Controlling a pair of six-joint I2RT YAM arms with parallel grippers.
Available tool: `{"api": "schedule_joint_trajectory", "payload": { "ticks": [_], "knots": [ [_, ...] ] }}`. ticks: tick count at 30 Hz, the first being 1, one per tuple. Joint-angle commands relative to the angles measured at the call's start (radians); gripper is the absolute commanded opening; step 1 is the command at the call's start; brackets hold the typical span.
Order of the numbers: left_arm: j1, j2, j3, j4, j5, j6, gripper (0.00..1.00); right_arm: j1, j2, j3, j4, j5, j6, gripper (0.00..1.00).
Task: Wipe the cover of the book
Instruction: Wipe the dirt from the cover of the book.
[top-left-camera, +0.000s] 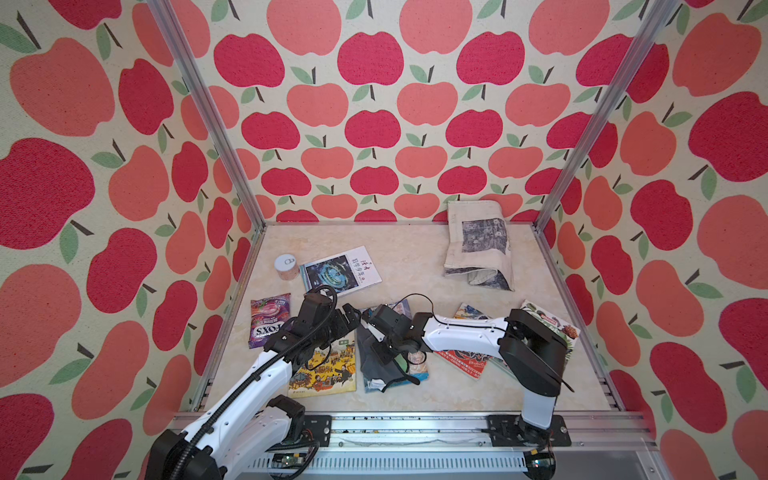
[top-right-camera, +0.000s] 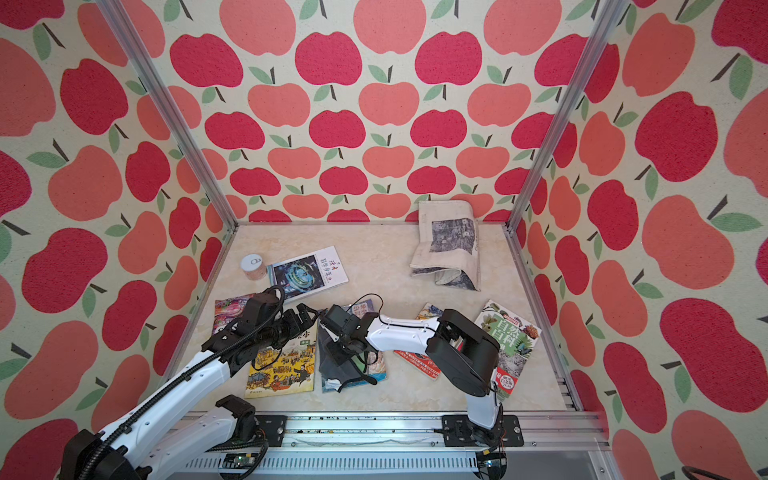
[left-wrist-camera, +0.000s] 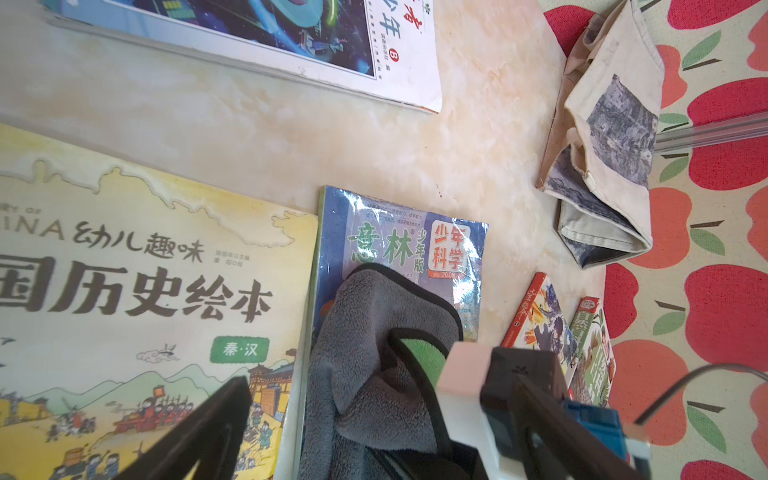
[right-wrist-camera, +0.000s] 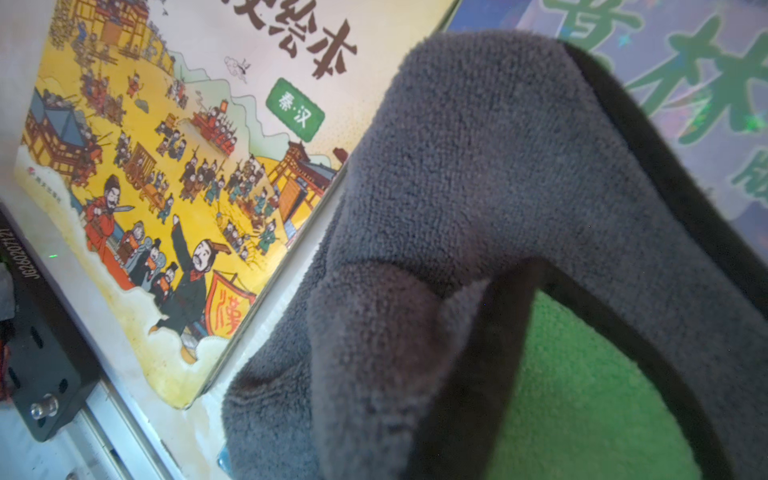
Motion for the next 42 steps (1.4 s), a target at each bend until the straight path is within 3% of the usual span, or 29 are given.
{"api": "schedule_joint_trajectory", "payload": {
  "ticks": [1,7,13,19,24,28,36,42],
  "knots": [
    [0.005,-0.019,-0.002,-0.002,-0.004,0.01,0.99,0.067,-0.01,-0.019,-0.062,-0.018,-0.009,0.0],
    [0.037,-0.091,-0.018,-0.039,-0.015,0.001,0.99,0.039,0.03,0.022,-0.044,-0.025,-0.021,0.0],
    [0.11,-0.173,-0.035,-0.078,0.036,-0.014,0.99,-0.11,0.101,0.092,0.009,-0.092,-0.018,0.0],
    [0.24,-0.296,-0.105,-0.069,0.135,-0.078,0.99,-0.195,0.22,0.268,-0.024,-0.143,-0.042,0.0],
    [0.292,-0.34,-0.116,-0.097,0.165,-0.085,0.99,-0.207,0.293,0.375,-0.077,-0.152,-0.065,0.0],
    [0.313,-0.345,-0.117,-0.101,0.179,-0.084,0.99,-0.19,0.261,0.306,-0.055,-0.169,-0.06,0.0],
    [0.325,-0.31,-0.146,-0.04,0.191,-0.093,0.99,-0.082,0.052,0.037,-0.003,-0.138,-0.02,0.0],
    [0.325,-0.267,-0.152,-0.002,0.201,-0.093,0.99,-0.004,-0.038,-0.054,0.013,-0.132,0.018,0.0]
  ]
}}
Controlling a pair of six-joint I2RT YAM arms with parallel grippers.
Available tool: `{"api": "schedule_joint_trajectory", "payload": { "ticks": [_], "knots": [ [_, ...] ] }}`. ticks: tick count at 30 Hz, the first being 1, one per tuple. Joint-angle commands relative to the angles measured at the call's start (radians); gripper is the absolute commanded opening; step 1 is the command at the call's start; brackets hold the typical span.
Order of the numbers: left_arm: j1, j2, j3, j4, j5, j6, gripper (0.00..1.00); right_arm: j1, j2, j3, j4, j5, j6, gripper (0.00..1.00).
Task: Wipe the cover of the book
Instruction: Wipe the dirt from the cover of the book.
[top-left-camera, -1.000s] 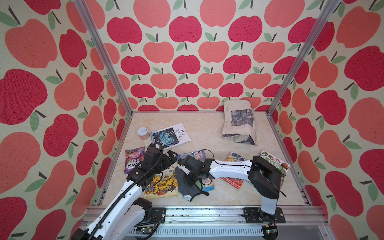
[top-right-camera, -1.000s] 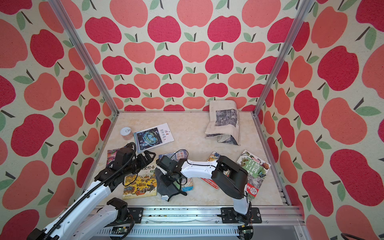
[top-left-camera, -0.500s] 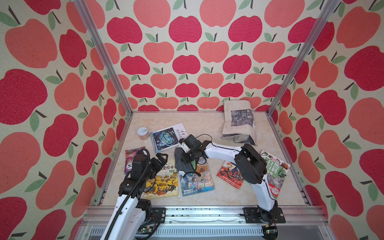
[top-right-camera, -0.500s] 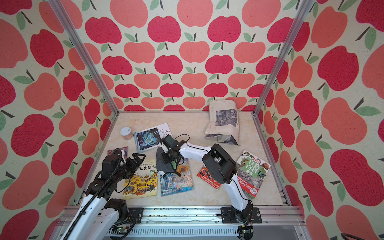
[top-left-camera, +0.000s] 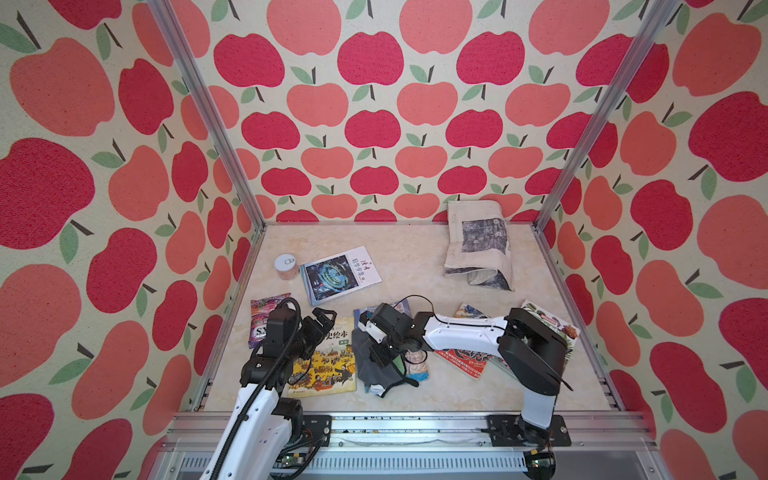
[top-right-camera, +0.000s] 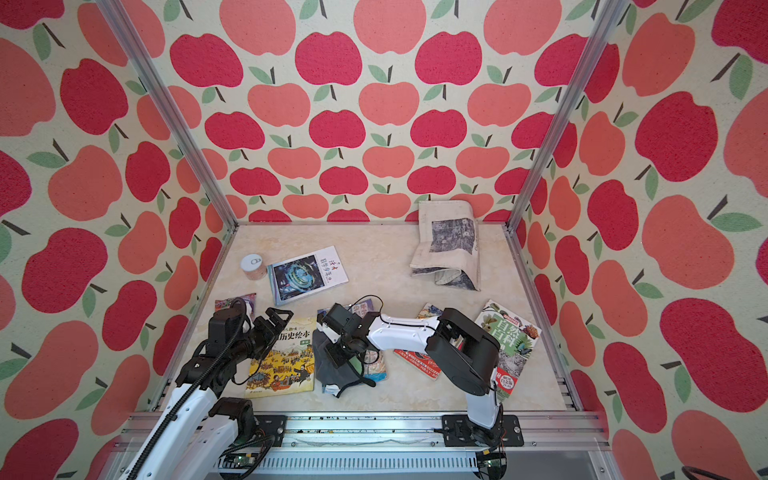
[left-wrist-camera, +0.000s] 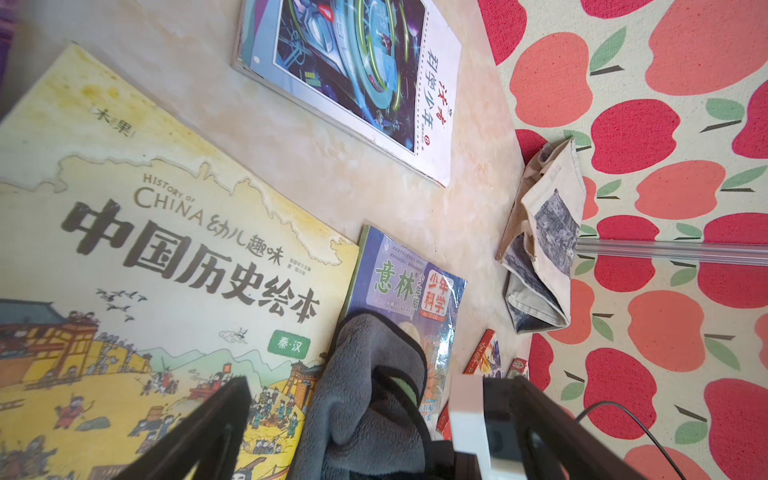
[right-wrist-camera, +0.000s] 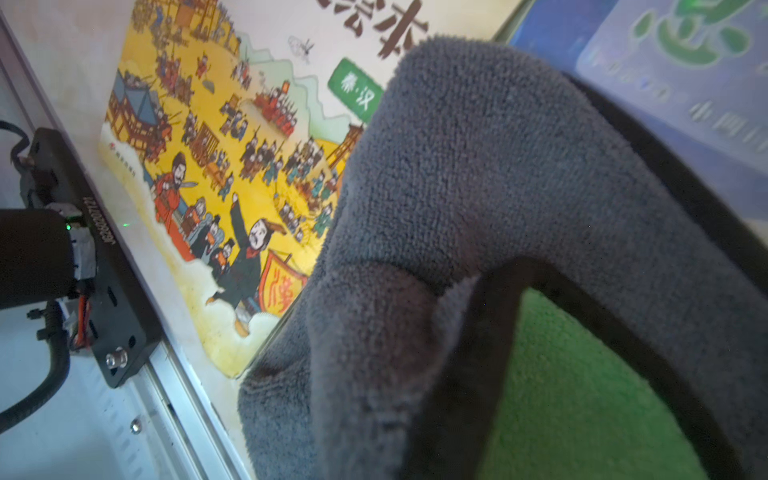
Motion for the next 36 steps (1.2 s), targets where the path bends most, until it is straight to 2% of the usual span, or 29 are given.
{"api": "schedule_joint_trajectory", "payload": {
  "ticks": [1,5,11,15,16,21,28,32,36],
  "knots": [
    [0.005,0.012,-0.012,0.043,0.016,-0.011,0.99,0.022,-0.028,-0.034,-0.02,0.0,0.036,0.0],
    [0.004,0.017,-0.012,0.052,0.017,-0.011,0.99,0.064,-0.024,-0.048,-0.035,-0.007,0.035,0.0],
    [0.005,0.004,-0.021,0.043,0.014,-0.008,0.99,0.062,-0.103,-0.12,-0.051,0.034,0.036,0.0],
    [0.005,0.01,-0.021,0.051,0.011,-0.005,0.99,0.037,-0.182,-0.198,-0.061,0.064,0.046,0.0],
    [0.004,0.016,-0.021,0.058,0.012,-0.005,0.99,-0.001,-0.202,-0.218,-0.061,0.067,0.049,0.0],
    [0.004,0.046,-0.017,0.081,0.022,-0.005,0.99,-0.067,-0.314,-0.317,-0.086,0.092,0.055,0.0],
    [0.002,0.058,-0.018,0.095,0.02,-0.005,0.99,-0.086,-0.431,-0.393,-0.131,0.113,0.064,0.0],
    [0.002,0.065,-0.018,0.104,0.022,-0.005,0.99,-0.047,-0.434,-0.403,-0.103,0.096,0.075,0.0],
    [-0.002,0.073,-0.015,0.112,0.026,-0.008,0.99,0.013,-0.342,-0.353,-0.044,0.073,0.075,0.0]
  ]
}}
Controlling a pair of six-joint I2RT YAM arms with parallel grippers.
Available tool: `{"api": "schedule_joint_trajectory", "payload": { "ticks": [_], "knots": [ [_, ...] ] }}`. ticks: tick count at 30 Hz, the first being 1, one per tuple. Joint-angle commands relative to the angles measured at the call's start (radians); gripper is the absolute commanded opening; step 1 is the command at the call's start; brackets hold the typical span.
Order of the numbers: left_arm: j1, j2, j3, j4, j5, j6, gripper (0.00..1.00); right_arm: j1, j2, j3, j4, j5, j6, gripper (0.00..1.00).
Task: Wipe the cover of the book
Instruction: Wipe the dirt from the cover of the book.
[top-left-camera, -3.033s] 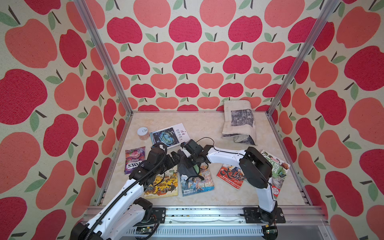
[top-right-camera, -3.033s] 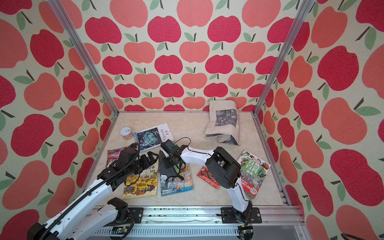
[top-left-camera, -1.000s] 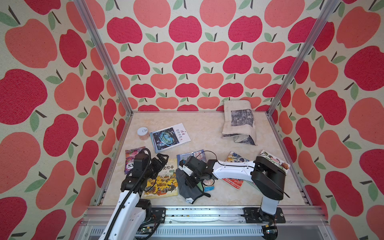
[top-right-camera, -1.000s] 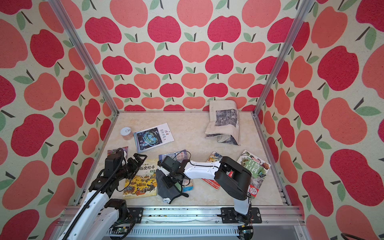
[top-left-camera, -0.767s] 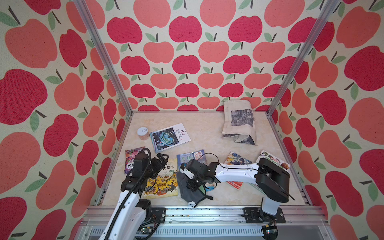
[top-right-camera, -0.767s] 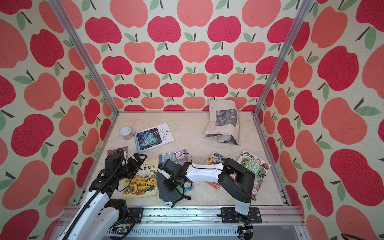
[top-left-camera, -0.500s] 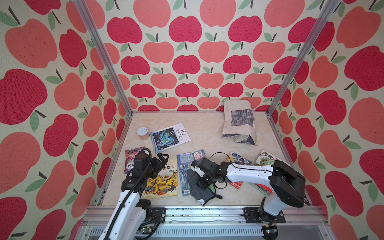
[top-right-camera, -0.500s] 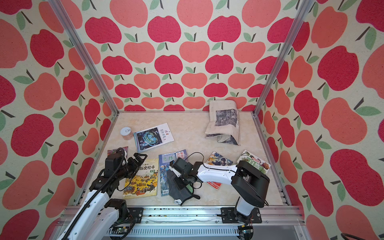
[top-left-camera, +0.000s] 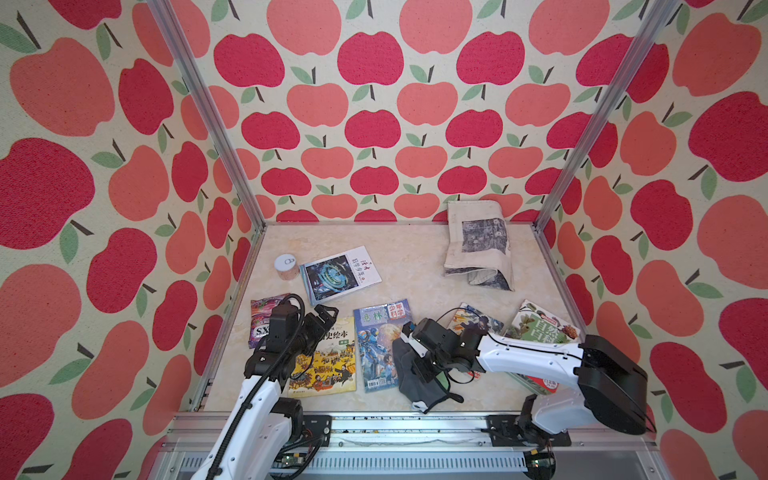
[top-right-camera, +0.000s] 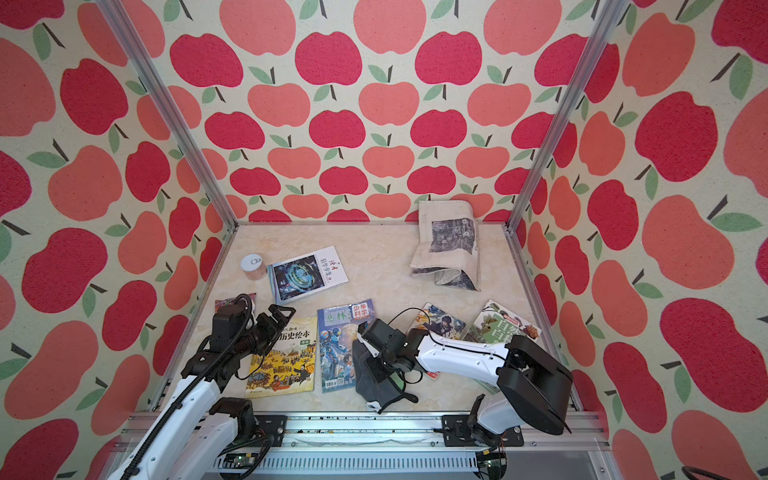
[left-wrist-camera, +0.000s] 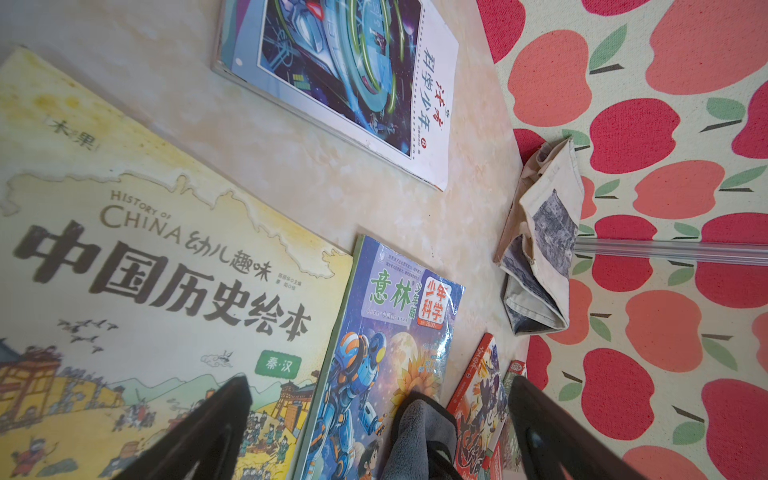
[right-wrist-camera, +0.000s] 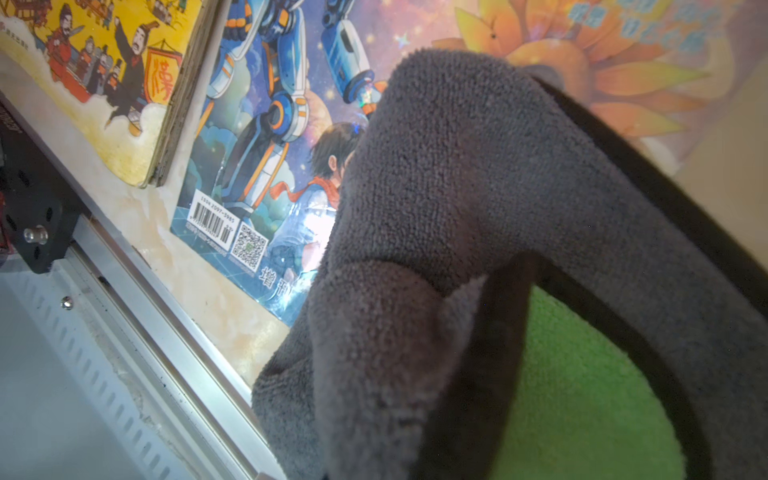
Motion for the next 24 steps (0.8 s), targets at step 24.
{"api": "schedule_joint_trajectory", "payload": {
  "ticks": [24],
  "knots": [
    [-0.026,0.016,0.011,0.012,0.003,-0.011,0.99,0.112,0.299,0.265,0.042,-0.094,-0.066,0.0]
  ]
}}
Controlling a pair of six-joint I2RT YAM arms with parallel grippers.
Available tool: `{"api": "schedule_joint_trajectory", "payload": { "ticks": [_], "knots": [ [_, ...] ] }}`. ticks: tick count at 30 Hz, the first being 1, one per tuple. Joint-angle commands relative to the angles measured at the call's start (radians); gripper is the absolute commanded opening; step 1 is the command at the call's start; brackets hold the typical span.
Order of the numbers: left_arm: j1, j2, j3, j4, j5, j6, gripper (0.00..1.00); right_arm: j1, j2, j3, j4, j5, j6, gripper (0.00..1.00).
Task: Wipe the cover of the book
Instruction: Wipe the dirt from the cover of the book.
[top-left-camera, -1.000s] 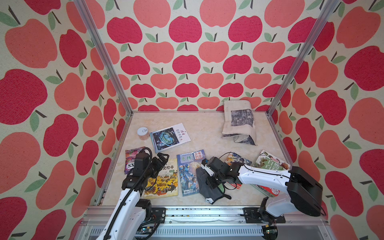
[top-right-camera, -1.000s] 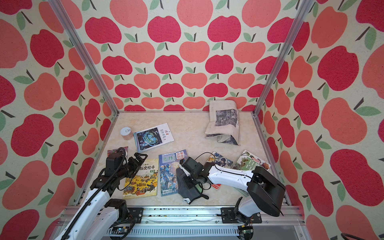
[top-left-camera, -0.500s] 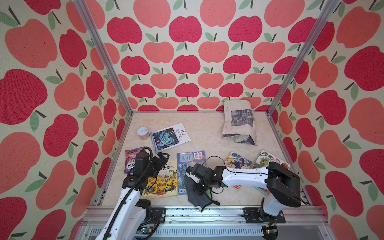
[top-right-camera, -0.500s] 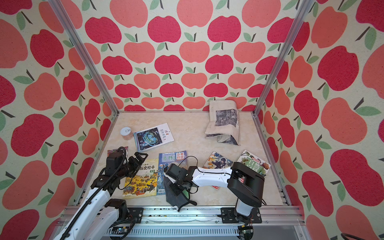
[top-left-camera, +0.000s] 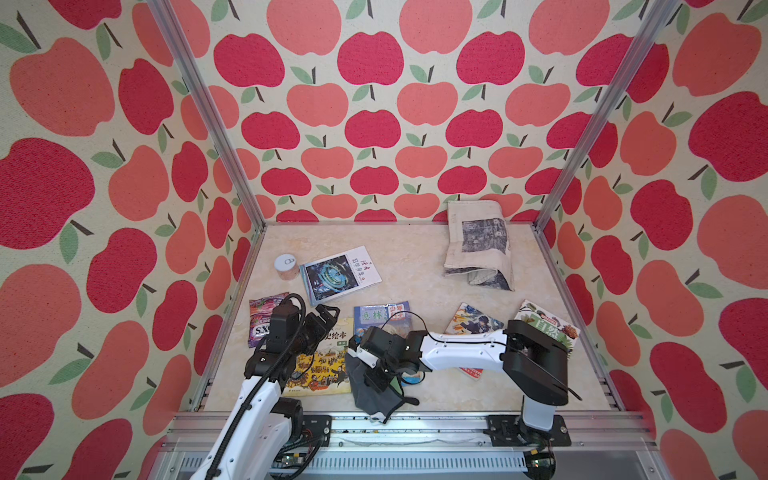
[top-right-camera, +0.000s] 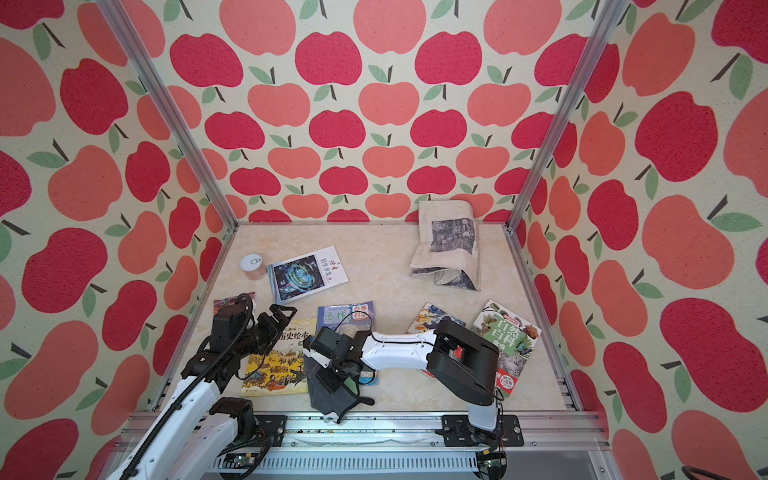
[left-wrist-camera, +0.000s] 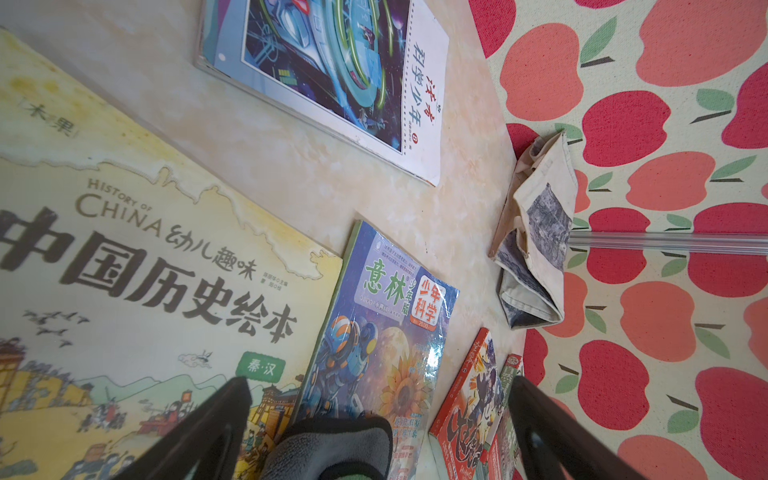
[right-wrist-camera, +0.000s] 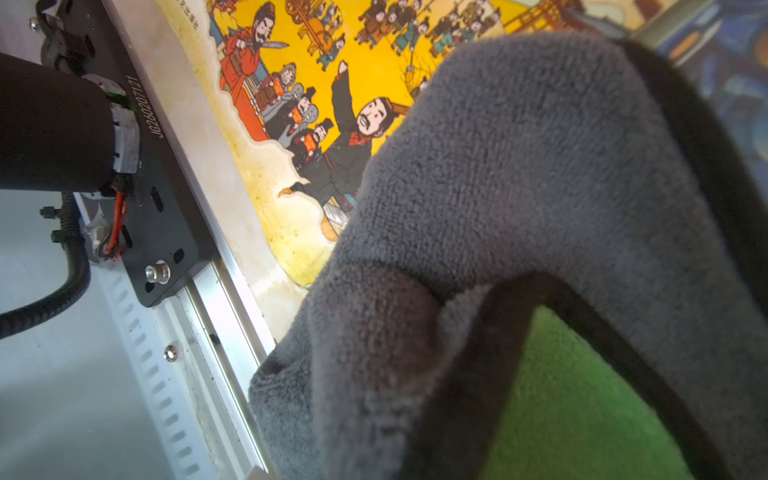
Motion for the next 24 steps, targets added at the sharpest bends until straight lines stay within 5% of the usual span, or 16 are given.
{"api": "schedule_joint_trajectory", "payload": {
  "ticks": [1,10,24],
  "knots": [
    [-0.009,0.019,0.012,0.014,0.001,-0.009,0.99,-0.036,-0.093,-0.104,-0.028,0.008,0.023,0.0],
    [-0.056,0.117,0.039,0.074,-0.02,0.012,0.99,-0.072,-0.298,-0.289,-0.054,0.054,0.072,0.0],
    [-0.122,0.214,0.114,0.089,-0.037,0.023,0.99,-0.204,-0.234,-0.233,-0.01,0.036,0.016,0.0]
  ]
}}
